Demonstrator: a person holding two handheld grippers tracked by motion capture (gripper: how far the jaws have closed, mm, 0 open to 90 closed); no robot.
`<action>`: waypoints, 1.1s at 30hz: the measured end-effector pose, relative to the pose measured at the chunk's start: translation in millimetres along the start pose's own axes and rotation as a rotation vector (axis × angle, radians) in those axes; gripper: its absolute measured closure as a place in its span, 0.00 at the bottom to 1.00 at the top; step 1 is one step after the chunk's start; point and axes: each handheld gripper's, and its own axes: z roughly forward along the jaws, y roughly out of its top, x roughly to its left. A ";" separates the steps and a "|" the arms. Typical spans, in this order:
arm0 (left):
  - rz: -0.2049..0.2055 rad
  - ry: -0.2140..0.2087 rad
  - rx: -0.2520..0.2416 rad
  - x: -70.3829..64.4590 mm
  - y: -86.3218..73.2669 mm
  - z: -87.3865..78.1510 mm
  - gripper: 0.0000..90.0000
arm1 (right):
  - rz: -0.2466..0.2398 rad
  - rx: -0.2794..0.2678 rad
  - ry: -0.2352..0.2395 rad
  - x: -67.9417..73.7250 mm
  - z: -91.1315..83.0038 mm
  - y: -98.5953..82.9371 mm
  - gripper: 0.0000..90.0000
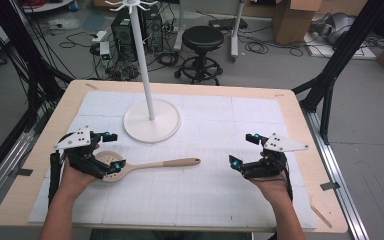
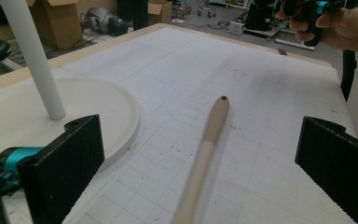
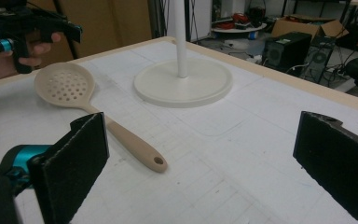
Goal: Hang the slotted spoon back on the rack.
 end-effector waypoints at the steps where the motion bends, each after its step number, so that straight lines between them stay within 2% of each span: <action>1: 0.002 -0.004 0.001 -0.1 0.0 0.7 0.02 | -0.001 -0.002 0.000 -0.1 -0.6 0.2 0.03; 9: 0.016 -0.020 0.045 -3.7 11.6 9.2 0.02 | 0.001 -0.017 -0.009 -0.9 -4.8 1.9 0.03; 11: 0.018 -0.025 0.050 -3.9 15.3 13.2 0.02 | 0.005 -0.010 -0.011 -0.7 -4.5 1.7 0.03; 16: 0.028 -0.049 0.097 -3.1 27.4 27.5 0.02 | -0.002 0.000 -0.009 -0.9 -2.4 1.1 0.03; 26: 0.065 -0.084 0.226 -4.8 48.5 64.7 0.02 | 0.007 -0.006 -0.015 -4.1 -4.3 -0.3 0.03; 29: 0.069 -0.100 0.262 -5.5 50.2 77.7 0.02 | 0.009 -0.005 -0.014 -4.4 -4.4 -0.5 0.03; 33: 0.090 -0.101 0.336 -8.1 50.7 95.4 0.02 | 0.012 -0.005 -0.013 -4.7 -4.2 -0.9 0.03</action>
